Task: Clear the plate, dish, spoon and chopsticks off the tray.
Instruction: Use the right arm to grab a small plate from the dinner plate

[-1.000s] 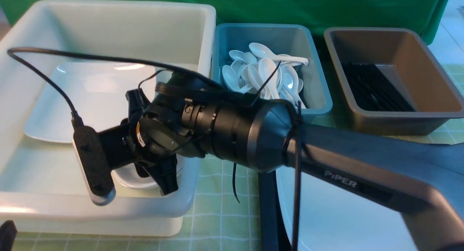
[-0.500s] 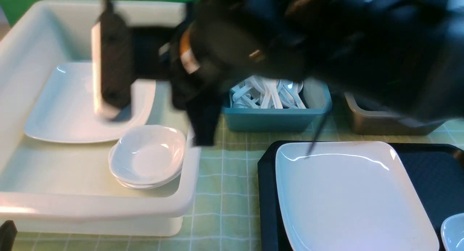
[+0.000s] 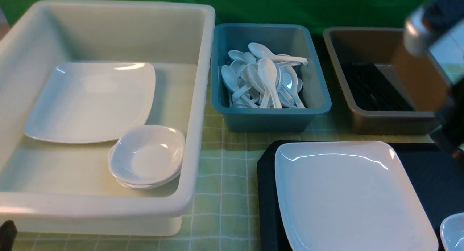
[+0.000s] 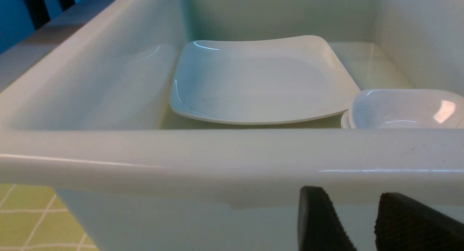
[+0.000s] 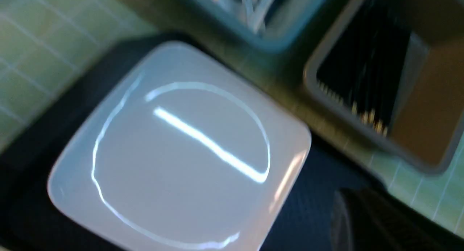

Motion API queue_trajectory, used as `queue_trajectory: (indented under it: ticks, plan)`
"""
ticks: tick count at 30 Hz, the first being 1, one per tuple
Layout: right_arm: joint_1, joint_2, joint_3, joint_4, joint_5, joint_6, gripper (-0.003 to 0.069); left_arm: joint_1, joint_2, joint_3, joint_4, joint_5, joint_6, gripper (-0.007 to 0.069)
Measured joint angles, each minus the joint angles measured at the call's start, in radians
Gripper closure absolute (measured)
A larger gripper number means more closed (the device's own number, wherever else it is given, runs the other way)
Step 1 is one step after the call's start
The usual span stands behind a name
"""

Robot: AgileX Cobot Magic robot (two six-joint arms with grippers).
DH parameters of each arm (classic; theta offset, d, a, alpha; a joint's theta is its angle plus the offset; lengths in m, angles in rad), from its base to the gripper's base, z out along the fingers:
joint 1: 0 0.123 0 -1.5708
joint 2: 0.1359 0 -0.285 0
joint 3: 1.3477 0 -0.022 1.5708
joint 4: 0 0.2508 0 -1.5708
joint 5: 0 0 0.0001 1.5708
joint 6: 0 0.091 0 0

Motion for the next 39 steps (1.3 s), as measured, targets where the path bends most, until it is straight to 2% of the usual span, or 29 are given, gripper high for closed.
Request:
queue_trajectory:
  ticks: [3,5,8,11,19,26,28,31,32,37,39]
  plan:
    - [-0.106,-0.036,0.245,0.025,-0.009,0.018,0.0520,0.000,0.000,0.000,0.000,0.000,0.000,0.0400]
    - [-0.167,-0.031,0.417,0.036,-0.076,0.033,0.0427,0.000,0.000,0.000,0.000,0.000,0.000,0.0400]
    - [-0.204,-0.012,0.554,0.038,-0.224,0.063,0.0312,0.000,0.000,0.000,0.000,0.000,0.000,0.0400]
    - [-0.214,0.019,0.632,0.038,-0.314,0.093,0.0245,0.000,0.000,0.000,0.000,0.000,0.000,0.0400]
    - [-0.221,0.095,0.651,0.030,-0.425,0.109,0.0216,0.000,0.000,0.000,0.000,0.000,0.000,0.0400]
    - [-0.221,0.214,0.652,-0.092,-0.436,0.168,0.0299,0.000,0.000,0.000,0.000,0.000,0.000,0.0400]
    - [-0.221,0.244,0.652,-0.106,-0.435,0.181,0.0369,0.000,0.000,0.000,0.000,0.000,0.000,0.0400]
    - [-0.221,0.251,0.647,-0.113,-0.414,0.181,0.0523,0.000,0.000,0.000,0.000,0.000,0.000,0.0400]
    - [-0.221,0.249,0.644,-0.113,-0.409,0.180,0.0531,0.000,0.000,0.000,0.000,0.000,0.000,0.0400]
    - [-0.220,0.196,0.590,-0.090,-0.287,0.133,0.0589,0.000,0.000,0.000,0.000,0.000,0.000,0.0400]
    - [-0.220,0.114,0.536,-0.057,-0.148,0.100,0.0629,0.000,0.000,0.000,0.000,0.000,0.000,0.0400]
